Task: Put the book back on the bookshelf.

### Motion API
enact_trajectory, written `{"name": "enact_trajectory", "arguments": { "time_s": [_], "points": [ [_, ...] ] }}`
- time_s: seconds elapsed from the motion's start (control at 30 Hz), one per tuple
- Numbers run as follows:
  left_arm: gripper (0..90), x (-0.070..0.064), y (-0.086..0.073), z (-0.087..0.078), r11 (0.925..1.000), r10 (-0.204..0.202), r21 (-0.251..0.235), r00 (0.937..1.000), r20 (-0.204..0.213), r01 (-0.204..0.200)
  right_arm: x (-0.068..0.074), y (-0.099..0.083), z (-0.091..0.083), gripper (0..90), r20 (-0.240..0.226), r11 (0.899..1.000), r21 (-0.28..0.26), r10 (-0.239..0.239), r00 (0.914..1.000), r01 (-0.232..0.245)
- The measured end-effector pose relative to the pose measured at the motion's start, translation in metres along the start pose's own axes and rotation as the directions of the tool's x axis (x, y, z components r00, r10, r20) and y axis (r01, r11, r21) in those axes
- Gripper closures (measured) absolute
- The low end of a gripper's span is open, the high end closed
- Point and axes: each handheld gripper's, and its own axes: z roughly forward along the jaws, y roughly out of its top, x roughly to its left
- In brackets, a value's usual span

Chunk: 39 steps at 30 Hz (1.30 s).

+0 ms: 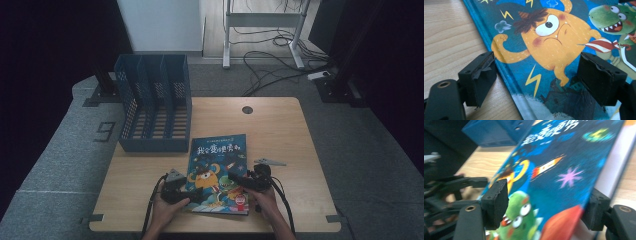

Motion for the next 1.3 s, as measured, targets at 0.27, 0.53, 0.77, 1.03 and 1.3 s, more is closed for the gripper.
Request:
{"name": "enact_trajectory", "arguments": {
  "time_s": [0.27, 0.53, 0.77, 1.03, 1.3],
  "points": [
    [15.7, -0.001, 0.000, 0.000, 1.0000, 0.001, 0.001, 1.0000, -0.003, -0.001, -0.008, 0.002, 0.000, 32.2, 0.007, 1.000, -0.017, -0.015, 0.9999, 0.015],
    [15.9, 0.000, 0.000, 0.000, 1.0000, 0.003, 0.002, 1.0000, -0.001, -0.003, -0.012, 0.007, 0.003, 32.9, -0.004, 1.000, -0.009, -0.003, 1.0000, 0.003],
    [16.0, -0.001, 0.000, 0.000, 0.9999, 0.010, 0.005, 0.9999, -0.007, -0.010, -0.016, 0.012, 0.009, 33.0, 0.020, 1.000, 0.009, -0.020, 0.9996, 0.019],
    [16.2, 0.001, 0.000, -0.001, 1.0000, -0.003, -0.001, 1.0000, 0.010, 0.003, -0.014, 0.025, 0.024, 33.6, 0.045, 0.998, 0.024, -0.059, 0.9972, 0.058],
    [16.2, 0.000, 0.000, 0.000, 1.0000, 0.008, 0.004, 1.0000, -0.002, -0.008, -0.021, 0.028, 0.035, 38.9, 0.041, 0.998, 0.021, -0.060, 0.9973, 0.060]
  ]
}}
